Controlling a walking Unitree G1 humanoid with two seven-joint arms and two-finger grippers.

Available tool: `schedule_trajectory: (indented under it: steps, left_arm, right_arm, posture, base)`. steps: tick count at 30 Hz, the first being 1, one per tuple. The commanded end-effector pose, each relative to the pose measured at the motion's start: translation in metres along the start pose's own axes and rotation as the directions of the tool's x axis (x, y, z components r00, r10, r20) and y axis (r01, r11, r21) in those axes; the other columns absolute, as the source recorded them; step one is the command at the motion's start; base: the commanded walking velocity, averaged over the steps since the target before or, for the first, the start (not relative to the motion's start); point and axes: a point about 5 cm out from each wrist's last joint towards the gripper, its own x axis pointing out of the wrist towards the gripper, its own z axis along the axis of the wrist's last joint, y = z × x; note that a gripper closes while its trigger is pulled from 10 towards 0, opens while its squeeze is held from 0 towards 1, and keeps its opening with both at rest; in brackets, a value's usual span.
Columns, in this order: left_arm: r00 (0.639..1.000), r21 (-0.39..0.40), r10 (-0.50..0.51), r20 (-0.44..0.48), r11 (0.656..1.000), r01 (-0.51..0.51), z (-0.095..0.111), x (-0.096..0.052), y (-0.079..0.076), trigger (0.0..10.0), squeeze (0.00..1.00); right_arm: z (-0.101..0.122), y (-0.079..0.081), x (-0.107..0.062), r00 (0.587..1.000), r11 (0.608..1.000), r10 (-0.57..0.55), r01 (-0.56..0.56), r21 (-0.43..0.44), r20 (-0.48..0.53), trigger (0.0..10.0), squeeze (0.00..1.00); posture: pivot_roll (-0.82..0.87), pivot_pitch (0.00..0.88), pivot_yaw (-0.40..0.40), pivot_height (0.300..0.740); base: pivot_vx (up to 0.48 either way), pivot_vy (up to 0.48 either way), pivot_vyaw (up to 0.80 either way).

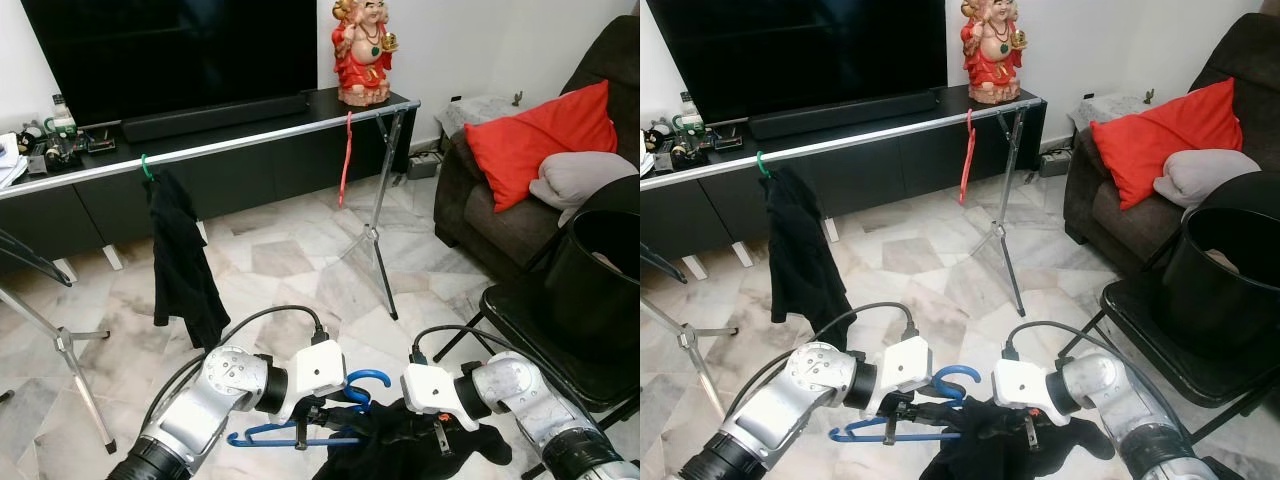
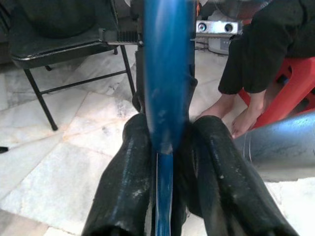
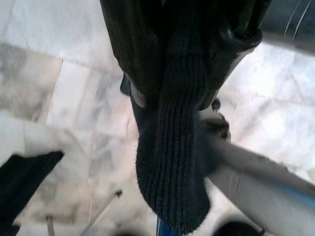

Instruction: Hang hanger

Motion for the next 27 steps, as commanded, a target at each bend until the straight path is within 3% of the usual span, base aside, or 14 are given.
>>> schedule_trajectory:
  steps: [1, 7, 10, 14, 15, 18, 19, 20, 21, 22, 23, 24, 26, 27]
  left_arm:
    - [1.0, 0.013, 0.022, -0.02, 1.0, -0.022, 0.003, -0.008, 0.005, 10.0, 1.0]
    - [0.994, 0.001, 0.08, -0.07, 0.997, -0.081, -0.006, -0.031, 0.008, 10.0, 1.0]
    - [0.988, -0.007, 0.121, -0.096, 0.993, -0.122, -0.009, -0.043, 0.011, 10.0, 1.0]
    - [0.963, -0.028, 0.233, -0.136, 0.971, -0.239, -0.018, -0.067, 0.015, 10.0, 1.0]
    - [0.939, -0.049, 0.314, -0.142, 0.945, -0.324, -0.026, -0.074, 0.017, 10.0, 1.0]
    - [0.892, -0.045, 0.423, -0.159, 0.899, -0.435, -0.035, -0.079, 0.022, 10.0, 1.0]
    - [0.848, -0.054, 0.498, -0.18, 0.856, -0.514, -0.042, -0.081, 0.027, 10.0, 1.0]
    - [0.794, -0.066, 0.574, -0.202, 0.801, -0.596, -0.05, -0.082, 0.03, 10.0, 1.0]
    - [0.778, -0.057, 0.598, -0.191, 0.785, -0.617, -0.052, -0.08, 0.03, 10.0, 1.0]
    - [0.774, -0.049, 0.607, -0.181, 0.78, -0.624, -0.052, -0.079, 0.03, 10.0, 1.0]
    - [0.774, -0.049, 0.607, -0.181, 0.78, -0.624, -0.052, -0.079, 0.03, 10.0, 1.0]
    - [0.759, -0.111, 0.628, -0.172, 0.753, -0.649, -0.056, -0.072, 0.027, 10.0, 1.0]
    - [0.753, -0.134, 0.636, -0.166, 0.743, -0.656, -0.058, -0.064, 0.023, 10.0, 1.0]
    - [0.76, -0.151, 0.63, -0.16, 0.745, -0.65, -0.058, -0.059, 0.02, 10.0, 1.0]
  right_arm:
    - [-0.003, -0.001, -0.002, 0.999, 1.0, -0.014, 0.013, -0.028, -0.048, 0.0, 0.0]
    - [-0.015, -0.002, -0.005, 0.992, 0.996, -0.084, 0.085, 0.009, -0.095, 0.0, 0.0]
    - [-0.025, 0.0, -0.007, 0.981, 0.995, -0.098, 0.1, 0.0, -0.167, 0.0, 0.0]
    - [-0.03, -0.01, -0.017, 0.952, 0.966, -0.249, 0.257, 0.023, -0.18, 0.0, 0.0]
    - [-0.028, -0.021, -0.025, 0.906, 0.918, -0.384, 0.395, 0.029, -0.18, 0.0, 0.0]
    - [-0.027, -0.031, -0.032, 0.837, 0.849, -0.517, 0.528, 0.019, -0.178, 0.0, 0.0]
    - [-0.027, -0.038, -0.037, 0.759, 0.766, -0.626, 0.641, 0.043, -0.178, 0.0, 0.0]
    - [-0.029, -0.045, -0.043, 0.625, 0.622, -0.756, 0.779, 0.086, -0.194, 0.0, 0.0]
    - [-0.033, -0.045, -0.043, 0.558, 0.547, -0.8, 0.829, 0.113, -0.222, 0.0, 0.0]
    - [-0.037, -0.044, -0.043, 0.523, 0.508, -0.817, 0.852, 0.125, -0.242, 0.0, 0.0]
    - [-0.037, -0.044, -0.043, 0.523, 0.508, -0.817, 0.852, 0.125, -0.242, 0.0, 0.0]
    - [-0.057, -0.026, -0.025, 0.519, 0.492, -0.786, 0.854, 0.169, -0.335, 0.0, 0.0]
    - [-0.081, 0.001, -0.006, 0.531, 0.463, -0.715, 0.847, 0.261, -0.455, 0.0, 0.0]
    - [-0.096, 0.023, 0.008, 0.54, 0.416, -0.653, 0.842, 0.344, -0.531, 0.0, 0.0]
  posture:
    - [0.06, 0.046, 0.014, 0.74]
    - [0.06, 0.048, 0.013, 0.74]
    - [0.06, 0.048, 0.013, 0.74]
    - [0.07, 0.047, 0.013, 0.74]
    - [0.07, 0.047, 0.012, 0.74]
    - [0.06, 0.046, 0.012, 0.74]
    - [0.06, 0.043, 0.004, 0.74]
    - [0.06, 0.04, 0.001, 0.74]
    - [0.06, 0.039, 0.001, 0.74]
    - [0.06, 0.038, 0.0, 0.74]
    - [0.06, 0.038, 0.0, 0.74]
    - [0.06, 0.035, -0.001, 0.74]
    - [0.06, 0.032, -0.001, 0.74]
    - [0.06, 0.031, -0.002, 0.74]
  base:
    - [0.0, 0.0, 0.0]
    - [0.0, 0.0, 0.0]
    - [0.0, 0.0, 0.0]
    - [0.0, 0.0, 0.0]
    - [0.0, 0.0, 0.0]
    - [0.0, 0.0, 0.0]
    - [0.0, 0.0, 0.0]
    - [0.0, 0.0, 0.0]
    - [0.0, 0.0, 0.0]
    - [0.0, 0.0, 0.0]
    - [0.0, 0.0, 0.0]
    - [0.0, 0.0, 0.0]
    - [0.0, 0.0, 0.0]
    - [0.0, 0.0, 0.0]
